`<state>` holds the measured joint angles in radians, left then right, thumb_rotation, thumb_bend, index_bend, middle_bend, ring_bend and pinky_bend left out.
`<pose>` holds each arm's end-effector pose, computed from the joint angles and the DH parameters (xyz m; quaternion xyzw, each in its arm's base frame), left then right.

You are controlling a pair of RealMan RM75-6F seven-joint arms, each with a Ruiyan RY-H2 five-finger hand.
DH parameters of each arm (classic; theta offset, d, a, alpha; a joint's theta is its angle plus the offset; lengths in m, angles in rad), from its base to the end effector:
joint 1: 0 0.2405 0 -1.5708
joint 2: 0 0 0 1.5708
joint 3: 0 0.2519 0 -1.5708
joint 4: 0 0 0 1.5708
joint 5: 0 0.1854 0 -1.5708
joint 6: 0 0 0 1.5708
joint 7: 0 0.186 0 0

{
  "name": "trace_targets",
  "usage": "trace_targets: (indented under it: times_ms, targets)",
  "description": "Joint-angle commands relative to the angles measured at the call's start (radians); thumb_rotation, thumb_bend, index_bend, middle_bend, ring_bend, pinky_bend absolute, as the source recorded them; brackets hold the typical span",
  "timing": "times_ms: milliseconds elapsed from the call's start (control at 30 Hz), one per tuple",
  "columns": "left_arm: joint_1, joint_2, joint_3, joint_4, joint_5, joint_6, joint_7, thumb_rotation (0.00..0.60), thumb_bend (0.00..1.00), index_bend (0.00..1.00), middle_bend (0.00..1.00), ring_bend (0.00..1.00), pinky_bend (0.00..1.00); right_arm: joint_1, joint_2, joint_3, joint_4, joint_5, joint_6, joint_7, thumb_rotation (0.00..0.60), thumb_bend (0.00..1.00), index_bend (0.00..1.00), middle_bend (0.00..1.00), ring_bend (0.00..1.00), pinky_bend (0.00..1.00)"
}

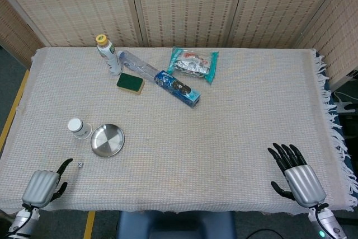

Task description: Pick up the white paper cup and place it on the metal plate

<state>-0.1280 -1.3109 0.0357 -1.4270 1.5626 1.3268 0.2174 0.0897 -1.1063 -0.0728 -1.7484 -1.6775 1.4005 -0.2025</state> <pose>-0.3122 0.2138 0.0879 -0.7087 -0.3521 -0.2791 0.5440 -0.2575 -0.1903 0.1284 0.7012 -0.3689 0.3423 0.5050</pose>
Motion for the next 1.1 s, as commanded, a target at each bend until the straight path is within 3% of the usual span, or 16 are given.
trace_targets:
  times_ms: [33, 233, 400, 667, 1100]
  targets:
    - [-0.024, -0.033, -0.012, 0.039, -0.016, -0.030, 0.005, 0.600, 0.41, 0.24, 1.00, 0.95, 0.93, -0.001, 0.008, -0.007, -0.006, -0.020, 0.010, 0.010, 0.533, 0.19, 0.00, 0.00, 0.00, 0.00]
    - [-0.050, -0.074, -0.023, 0.098, -0.056, -0.082, 0.029, 0.600, 0.41, 0.30, 1.00, 1.00, 1.00, -0.006, 0.008, -0.010, -0.014, -0.005, 0.000, -0.009, 0.533, 0.19, 0.00, 0.00, 0.00, 0.00]
    - [-0.061, -0.109, -0.032, 0.147, -0.072, -0.090, 0.008, 0.600, 0.41, 0.32, 1.00, 1.00, 1.00, -0.002, 0.010, -0.006, -0.027, 0.036, -0.030, -0.030, 0.533, 0.19, 0.00, 0.00, 0.00, 0.00]
    - [-0.087, -0.157, -0.041, 0.210, -0.069, -0.092, 0.010, 0.600, 0.40, 0.29, 1.00, 1.00, 1.00, 0.008, 0.023, -0.008, -0.063, 0.094, -0.087, -0.074, 0.531, 0.19, 0.00, 0.00, 0.00, 0.00]
    - [-0.123, -0.199, -0.049, 0.272, -0.086, -0.117, 0.034, 0.600, 0.40, 0.37, 1.00, 1.00, 1.00, 0.011, 0.032, -0.008, -0.078, 0.122, -0.103, -0.084, 0.532, 0.19, 0.00, 0.00, 0.00, 0.00]
